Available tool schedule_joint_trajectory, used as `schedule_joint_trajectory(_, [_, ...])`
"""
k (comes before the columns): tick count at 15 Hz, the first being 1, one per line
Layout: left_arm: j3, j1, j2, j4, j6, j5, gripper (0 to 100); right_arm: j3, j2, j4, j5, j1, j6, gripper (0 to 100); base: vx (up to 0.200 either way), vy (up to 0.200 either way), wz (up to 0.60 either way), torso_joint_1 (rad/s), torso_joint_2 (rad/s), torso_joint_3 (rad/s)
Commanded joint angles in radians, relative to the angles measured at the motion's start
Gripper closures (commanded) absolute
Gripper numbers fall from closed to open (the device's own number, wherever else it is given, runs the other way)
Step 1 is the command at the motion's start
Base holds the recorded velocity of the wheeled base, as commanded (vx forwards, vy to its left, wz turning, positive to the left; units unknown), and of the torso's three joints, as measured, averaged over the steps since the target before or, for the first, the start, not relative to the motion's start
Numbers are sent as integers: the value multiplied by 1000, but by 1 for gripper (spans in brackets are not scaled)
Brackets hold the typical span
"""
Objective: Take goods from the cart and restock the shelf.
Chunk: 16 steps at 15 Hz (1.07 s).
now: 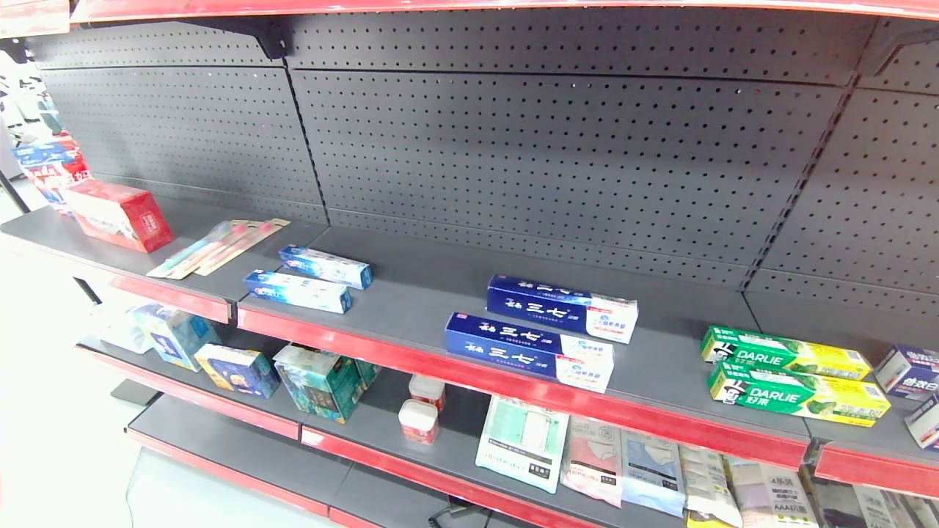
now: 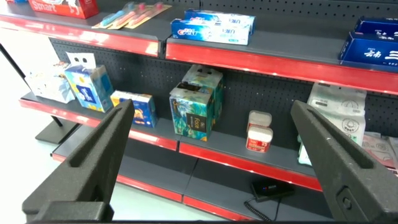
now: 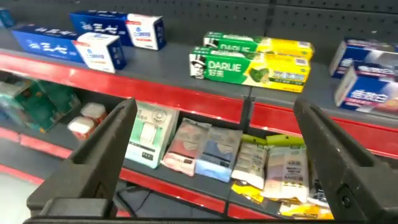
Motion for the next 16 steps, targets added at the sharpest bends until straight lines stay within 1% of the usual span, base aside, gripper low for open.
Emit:
schedule_joint_trajectory(1, [0,0,0,0,0,-1,0,0,-4,1,-2,1,0,0,0,0,0,0,0,0])
schedule_joint_trajectory(2, [0,0,0,0,0,1,0,0,-4,1,-2,2,-1,0,0,0,0,0,0,0])
schedule_joint_trajectory(13, [0,0,0,0,1,1,0,0,-4,1,-3,1,0,0,0,0,-600,5,1,2])
schedule_joint_trajectory(16, [0,0,0,0,3,-1,0,0,-4,1,-2,1,-1,0,0,0,0,0,0,0])
